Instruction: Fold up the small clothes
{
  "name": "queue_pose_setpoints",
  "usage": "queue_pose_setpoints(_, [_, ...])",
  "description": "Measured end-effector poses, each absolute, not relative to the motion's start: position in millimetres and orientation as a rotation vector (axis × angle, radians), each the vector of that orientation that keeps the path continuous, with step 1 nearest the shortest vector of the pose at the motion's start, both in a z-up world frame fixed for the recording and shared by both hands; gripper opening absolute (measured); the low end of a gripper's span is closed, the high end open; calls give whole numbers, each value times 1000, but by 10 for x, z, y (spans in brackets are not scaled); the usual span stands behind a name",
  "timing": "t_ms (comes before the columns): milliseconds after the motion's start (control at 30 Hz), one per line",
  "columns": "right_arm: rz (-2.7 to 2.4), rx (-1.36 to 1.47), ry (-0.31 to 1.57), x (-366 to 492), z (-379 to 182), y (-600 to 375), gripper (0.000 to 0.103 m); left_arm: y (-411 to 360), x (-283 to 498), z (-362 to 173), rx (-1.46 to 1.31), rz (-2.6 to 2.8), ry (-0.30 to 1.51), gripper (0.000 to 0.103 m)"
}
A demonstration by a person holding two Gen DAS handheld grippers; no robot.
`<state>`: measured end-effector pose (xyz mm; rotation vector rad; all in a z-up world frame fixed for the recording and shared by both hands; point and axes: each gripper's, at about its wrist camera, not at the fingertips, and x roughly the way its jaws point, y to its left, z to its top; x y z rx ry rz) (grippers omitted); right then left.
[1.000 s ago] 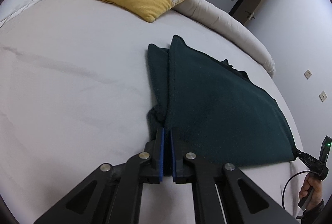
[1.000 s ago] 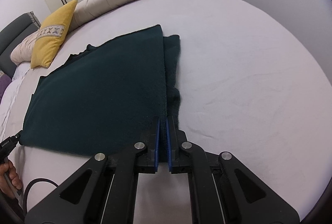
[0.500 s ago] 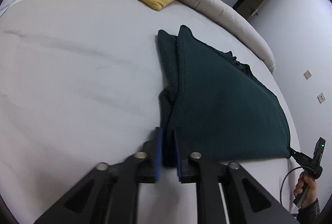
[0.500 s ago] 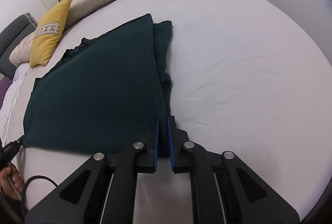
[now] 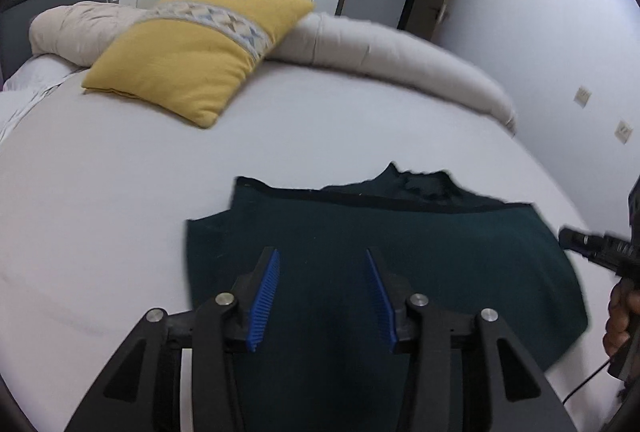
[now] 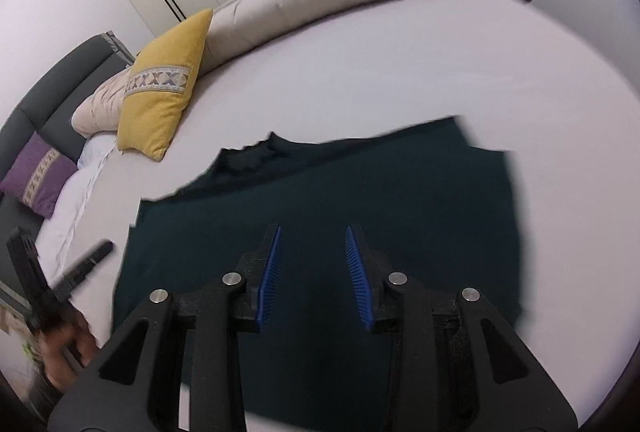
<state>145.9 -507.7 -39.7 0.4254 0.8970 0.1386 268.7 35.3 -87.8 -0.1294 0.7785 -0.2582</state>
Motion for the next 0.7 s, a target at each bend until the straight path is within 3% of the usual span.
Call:
queue_pose_setpoints(133, [140, 555, 950, 1940, -790, -5119, 31, 253, 2930, -1088, -132, -227, 832, 47])
queue_pose_setpoints(233, [86, 701, 874, 1916, -1036, -5572, 16, 265, 2919, -1187, -129, -231, 831, 47])
queue_pose_setpoints(267, [89, 759, 857, 1862, -1097, -5704, 3, 278, 2929, -1246, -122, -231, 838, 47])
queue_pose_setpoints(300, [71, 817, 832, 1763, -1155, -5894, 0, 305, 2932, -1277, -127, -228, 841, 47])
queue_pose_setpoints(500, [-15, 1003, 675, 1028, -1385, -6664, 0, 397, 2979, -1280, -172, -228, 833, 49])
queue_pose_setpoints(700, [-157, 962, 670, 611, -1355, -6761, 0, 503, 2965, -1290, -184, -184, 850, 49])
